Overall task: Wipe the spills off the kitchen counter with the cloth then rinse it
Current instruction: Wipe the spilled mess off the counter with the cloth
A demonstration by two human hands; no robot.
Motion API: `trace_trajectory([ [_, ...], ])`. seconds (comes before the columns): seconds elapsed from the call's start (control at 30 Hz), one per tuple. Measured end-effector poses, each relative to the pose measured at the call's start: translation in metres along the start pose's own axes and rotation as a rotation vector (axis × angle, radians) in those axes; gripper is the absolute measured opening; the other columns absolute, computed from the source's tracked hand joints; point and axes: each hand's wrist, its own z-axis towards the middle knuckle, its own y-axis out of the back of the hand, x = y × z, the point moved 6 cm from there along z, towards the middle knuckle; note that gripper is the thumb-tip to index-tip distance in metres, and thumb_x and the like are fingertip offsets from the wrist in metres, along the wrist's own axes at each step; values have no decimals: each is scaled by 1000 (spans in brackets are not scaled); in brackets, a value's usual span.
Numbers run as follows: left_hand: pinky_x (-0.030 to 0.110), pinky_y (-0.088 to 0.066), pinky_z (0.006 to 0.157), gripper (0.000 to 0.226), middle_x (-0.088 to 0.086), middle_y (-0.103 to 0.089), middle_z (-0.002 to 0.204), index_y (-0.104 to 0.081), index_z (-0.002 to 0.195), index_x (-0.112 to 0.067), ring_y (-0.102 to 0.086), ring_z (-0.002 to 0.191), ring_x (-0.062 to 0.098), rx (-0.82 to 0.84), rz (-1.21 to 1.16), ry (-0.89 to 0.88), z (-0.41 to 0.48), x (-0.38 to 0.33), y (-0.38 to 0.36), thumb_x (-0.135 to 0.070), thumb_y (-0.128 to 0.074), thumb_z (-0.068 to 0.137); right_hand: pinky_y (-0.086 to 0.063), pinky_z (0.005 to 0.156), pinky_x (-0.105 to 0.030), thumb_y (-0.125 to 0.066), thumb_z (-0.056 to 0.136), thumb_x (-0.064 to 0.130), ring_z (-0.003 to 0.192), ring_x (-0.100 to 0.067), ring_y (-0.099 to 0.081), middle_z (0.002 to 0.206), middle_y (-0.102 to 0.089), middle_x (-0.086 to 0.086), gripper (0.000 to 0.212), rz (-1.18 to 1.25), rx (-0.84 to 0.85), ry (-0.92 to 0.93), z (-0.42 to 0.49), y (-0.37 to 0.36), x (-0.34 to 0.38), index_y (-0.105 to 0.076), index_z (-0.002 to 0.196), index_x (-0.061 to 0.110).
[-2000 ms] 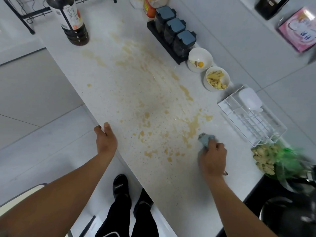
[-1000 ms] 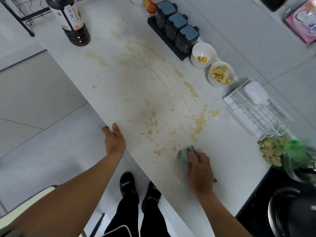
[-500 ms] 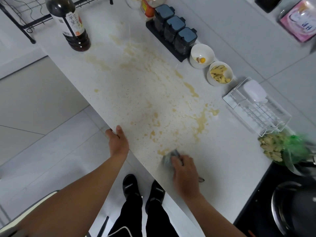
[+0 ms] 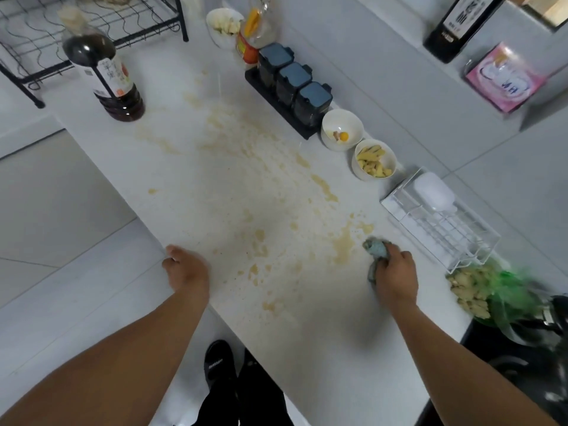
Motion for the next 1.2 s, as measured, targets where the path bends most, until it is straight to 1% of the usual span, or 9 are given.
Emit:
trace_trajectory([
  [0.2,53,-36,109,78,23,-53,143,-47,143,-11,-51,127,46,-105,44,-21,11,11,-2,-66,-12,99,-50,85,-49,-52,90,11,108,-43,-56,114,-64,-25,34,139,-257,-213,56,-7,7,-65,121,8],
  [0.3,53,-38,107,80,24,-55,139,-52,138,-11,-52,124,46,-151,52,-31,14,13,-2,-67,-12,97,-49,88,-38,-54,92,12,110,-38,-58,116,-66,-20,32,218,-356,-323,62,-13,9,-67,121,12],
  [0.33,53,-39,106,80,24,-56,138,-53,137,-12,-53,123,46,-161,45,-35,14,13,-1,-68,-12,97,-48,86,-35,-54,91,10,108,-38,-58,114,-66,-20,31,238,-362,-305,64,-15,11,-68,120,12],
  [0.43,52,-40,105,80,23,-58,136,-55,134,-12,-54,122,45,-172,54,-33,12,13,0,-69,-13,95,-50,82,-48,-61,88,6,100,-45,-54,106,-60,-29,38,116,-257,-82,50,-25,17,-64,126,6],
  [0.53,51,-40,105,80,23,-57,136,-54,134,-12,-54,122,45,-168,48,-40,10,12,1,-68,-13,96,-51,79,-51,-62,88,2,96,-46,-52,102,-55,-28,40,83,-182,98,44,-29,16,-62,129,3],
  [0.7,51,-39,105,77,23,-58,136,-55,135,-12,-53,123,45,-163,60,-39,7,9,1,-65,-14,98,-47,82,-46,-60,90,1,98,-46,-53,103,-58,-32,36,200,-227,-56,53,-28,21,-64,125,0],
  [0.87,53,-42,101,78,23,-59,131,-55,131,-13,-56,117,46,-151,42,-20,6,10,2,-69,-13,96,-50,78,-47,-58,87,-3,94,-44,-53,104,-56,-28,38,97,-124,182,35,-31,29,-64,125,-1],
  [1.03,50,-42,97,77,21,-59,130,-54,131,-12,-56,116,44,-130,31,-26,6,8,2,-67,-13,97,-48,81,-43,-55,89,-3,99,-42,-51,107,-54,-26,40,120,-109,105,49,-26,32,-61,129,2],
  [1.2,43,-38,86,73,20,-59,129,-54,130,-11,-56,114,42,-106,17,-27,6,10,1,-65,-14,100,-54,78,-49,-58,87,-7,95,-42,-53,104,-57,-25,37,94,-99,214,19,-32,35,-64,122,-1],
])
